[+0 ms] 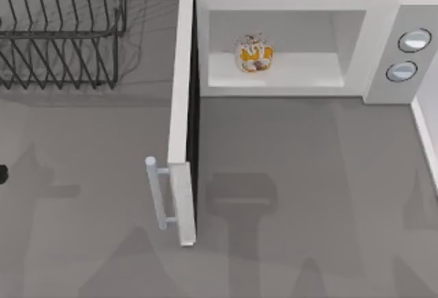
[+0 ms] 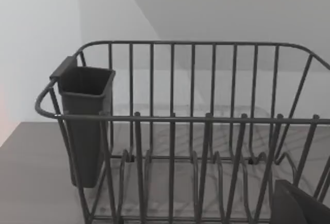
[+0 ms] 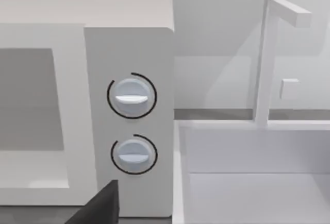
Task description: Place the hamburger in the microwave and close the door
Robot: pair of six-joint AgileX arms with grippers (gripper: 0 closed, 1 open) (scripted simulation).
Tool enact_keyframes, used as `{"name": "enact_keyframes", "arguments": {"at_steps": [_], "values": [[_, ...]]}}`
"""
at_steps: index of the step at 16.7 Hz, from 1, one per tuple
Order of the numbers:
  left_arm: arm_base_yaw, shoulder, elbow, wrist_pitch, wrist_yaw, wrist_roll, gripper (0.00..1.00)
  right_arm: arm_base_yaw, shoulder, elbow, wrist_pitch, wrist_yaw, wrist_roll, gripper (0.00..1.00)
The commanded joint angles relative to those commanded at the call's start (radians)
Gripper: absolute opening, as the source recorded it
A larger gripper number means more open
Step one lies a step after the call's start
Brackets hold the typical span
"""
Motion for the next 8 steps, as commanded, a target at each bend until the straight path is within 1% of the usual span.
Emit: {"name": "enact_keyframes", "arguments": {"at_steps": [2, 4, 8], "values": [[-0.047, 0.050, 0.052, -0.054, -0.035, -0.030, 0.00, 0.000, 0.000, 0.000, 0.000, 0.000, 0.000, 1.00], [-0.123, 0.126, 0.134, -0.150, -0.091, -0.077, 0.00, 0.000, 0.000, 0.000, 0.000, 0.000, 0.000, 1.00], [-0.326, 0.300, 0.335, -0.437, -0.242, -0.199, 0.00, 0.000, 0.000, 0.000, 0.000, 0.000, 0.000, 1.00]]}}
